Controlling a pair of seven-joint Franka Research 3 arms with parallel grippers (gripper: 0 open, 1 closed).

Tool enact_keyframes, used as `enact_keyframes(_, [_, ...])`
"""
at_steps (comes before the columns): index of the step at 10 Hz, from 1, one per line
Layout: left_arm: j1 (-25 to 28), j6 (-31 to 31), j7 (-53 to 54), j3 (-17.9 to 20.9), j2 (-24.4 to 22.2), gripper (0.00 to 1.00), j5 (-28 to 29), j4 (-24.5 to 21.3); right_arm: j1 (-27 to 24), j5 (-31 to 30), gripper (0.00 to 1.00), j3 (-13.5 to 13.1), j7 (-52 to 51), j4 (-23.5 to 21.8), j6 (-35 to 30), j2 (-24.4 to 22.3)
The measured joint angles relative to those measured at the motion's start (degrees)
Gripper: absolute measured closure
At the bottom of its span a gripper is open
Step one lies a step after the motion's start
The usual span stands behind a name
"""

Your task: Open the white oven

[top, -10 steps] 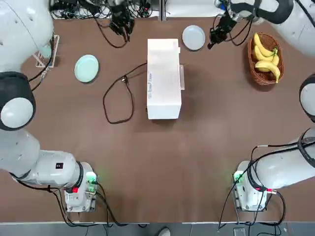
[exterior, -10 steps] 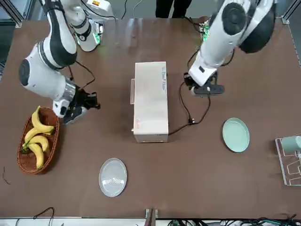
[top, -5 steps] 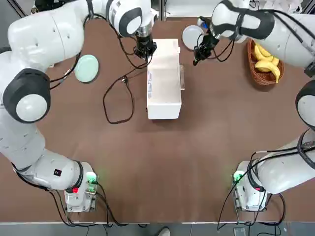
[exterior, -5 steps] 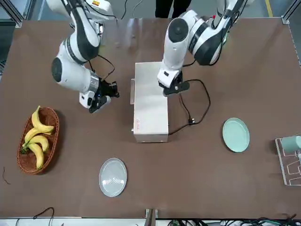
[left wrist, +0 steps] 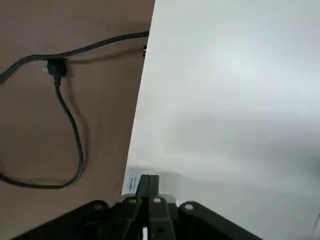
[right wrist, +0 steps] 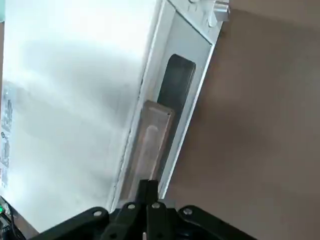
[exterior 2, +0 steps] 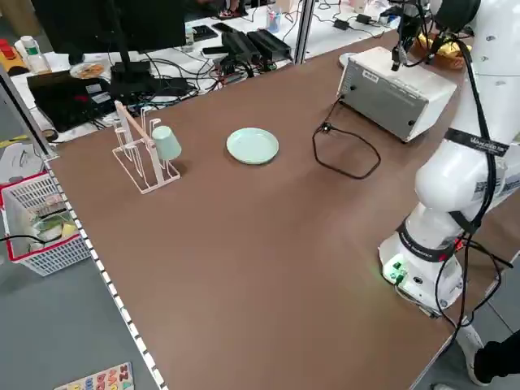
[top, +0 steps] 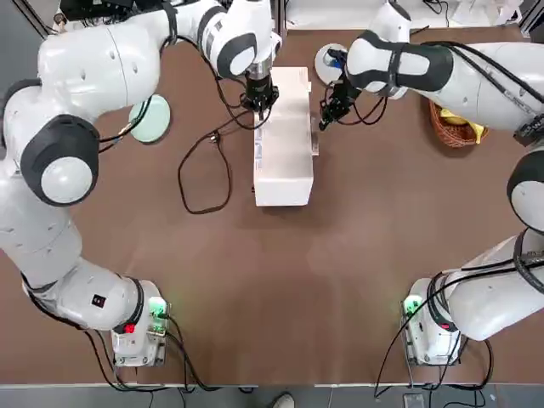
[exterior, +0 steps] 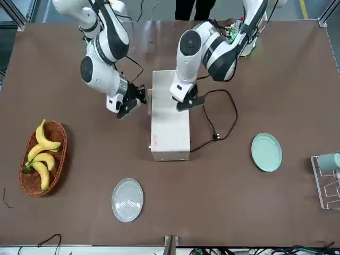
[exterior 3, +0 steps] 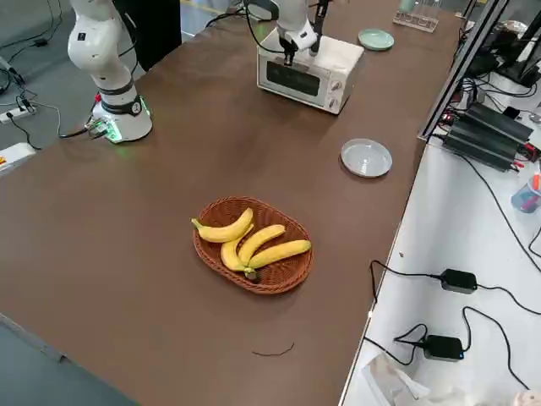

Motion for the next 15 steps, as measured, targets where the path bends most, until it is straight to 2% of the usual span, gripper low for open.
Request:
enact_keyframes(3, [-0.9, 0.67, -2.37, -0.07, 1.56, 0.99, 2.48, 0.25, 0.39, 2.12, 0.99, 0.02, 0.28, -0.2, 1.31, 0.07])
enact_keyframes(7, [-0.89, 0.76, -2.48, -0.07, 1.68, 0.99, 2.58, 0.27, 1.53, 2.48, 0.99, 1.11, 1.81, -0.96, 5.18, 1.38])
enact_keyframes(12, [-0.84, 0.82, -2.61, -0.07, 1.69, 0.99, 2.58, 0.29, 1.48, 2.63, 0.99, 1.21, 1.29, -1.14, 5.73, 1.66])
enact_keyframes(15, [-0.79, 0.92, -2.62, -0.07, 1.69, 0.99, 2.58, 0.3, -2.04, 2.46, 0.99, 0.84, -5.2, -4.46, 4.53, 0.34])
